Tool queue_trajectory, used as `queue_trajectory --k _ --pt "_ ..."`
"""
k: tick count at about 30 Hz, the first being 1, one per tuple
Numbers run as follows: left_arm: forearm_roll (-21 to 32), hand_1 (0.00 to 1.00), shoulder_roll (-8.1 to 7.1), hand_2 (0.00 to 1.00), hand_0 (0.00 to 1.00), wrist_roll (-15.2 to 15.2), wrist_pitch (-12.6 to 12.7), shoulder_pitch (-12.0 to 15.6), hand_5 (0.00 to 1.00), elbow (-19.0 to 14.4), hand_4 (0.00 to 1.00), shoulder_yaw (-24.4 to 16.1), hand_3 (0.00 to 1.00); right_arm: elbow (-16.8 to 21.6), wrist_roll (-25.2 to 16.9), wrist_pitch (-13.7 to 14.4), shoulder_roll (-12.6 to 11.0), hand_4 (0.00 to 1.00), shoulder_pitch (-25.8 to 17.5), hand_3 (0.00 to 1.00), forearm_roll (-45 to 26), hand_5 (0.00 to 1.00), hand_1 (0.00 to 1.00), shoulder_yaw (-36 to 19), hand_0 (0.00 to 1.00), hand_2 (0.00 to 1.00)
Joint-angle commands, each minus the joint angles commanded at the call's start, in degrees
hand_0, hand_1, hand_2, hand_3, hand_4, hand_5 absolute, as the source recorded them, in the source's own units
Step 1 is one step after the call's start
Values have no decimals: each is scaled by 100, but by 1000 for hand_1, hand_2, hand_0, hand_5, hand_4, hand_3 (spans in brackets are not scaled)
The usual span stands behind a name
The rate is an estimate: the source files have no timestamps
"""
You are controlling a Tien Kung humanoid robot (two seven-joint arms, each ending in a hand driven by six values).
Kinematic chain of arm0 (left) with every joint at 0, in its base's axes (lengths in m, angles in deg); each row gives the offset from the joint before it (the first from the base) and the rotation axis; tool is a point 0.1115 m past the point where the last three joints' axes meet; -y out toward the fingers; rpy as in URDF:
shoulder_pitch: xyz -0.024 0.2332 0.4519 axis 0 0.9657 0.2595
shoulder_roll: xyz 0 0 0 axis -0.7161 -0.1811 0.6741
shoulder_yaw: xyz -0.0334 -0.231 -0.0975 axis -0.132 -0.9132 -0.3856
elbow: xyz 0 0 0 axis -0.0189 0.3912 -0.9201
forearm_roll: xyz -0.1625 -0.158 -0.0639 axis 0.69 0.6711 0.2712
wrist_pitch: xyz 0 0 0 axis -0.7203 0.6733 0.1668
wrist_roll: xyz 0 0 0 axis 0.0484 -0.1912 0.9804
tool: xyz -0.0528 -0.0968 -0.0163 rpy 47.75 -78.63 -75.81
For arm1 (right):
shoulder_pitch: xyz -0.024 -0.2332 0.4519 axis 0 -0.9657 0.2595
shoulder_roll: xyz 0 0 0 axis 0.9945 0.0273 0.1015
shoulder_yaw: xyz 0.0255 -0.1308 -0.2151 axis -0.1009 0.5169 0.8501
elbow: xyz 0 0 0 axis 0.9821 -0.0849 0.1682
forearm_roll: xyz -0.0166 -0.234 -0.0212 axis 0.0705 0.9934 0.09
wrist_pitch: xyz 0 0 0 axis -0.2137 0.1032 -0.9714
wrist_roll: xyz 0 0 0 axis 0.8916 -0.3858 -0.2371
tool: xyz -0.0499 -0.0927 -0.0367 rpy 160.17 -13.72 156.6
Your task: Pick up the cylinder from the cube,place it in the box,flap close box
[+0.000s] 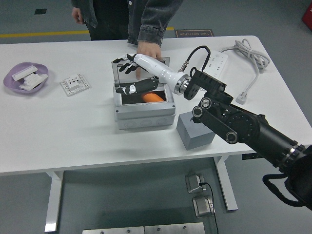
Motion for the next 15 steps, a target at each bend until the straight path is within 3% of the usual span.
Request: queue_trajectory --k 9,15 --pt "79 639 -93 607 630 -8 -5 -93 253 0 663 126 623 -1030 -186 65 26 914 679 783 -175 378 628 -4 736 672" --pt "239 639 -136 607 630 -32 -6 -169 252 0 661 293 623 -1847 -304 85 115 913 799 784 -444 384 630 228 733 671"
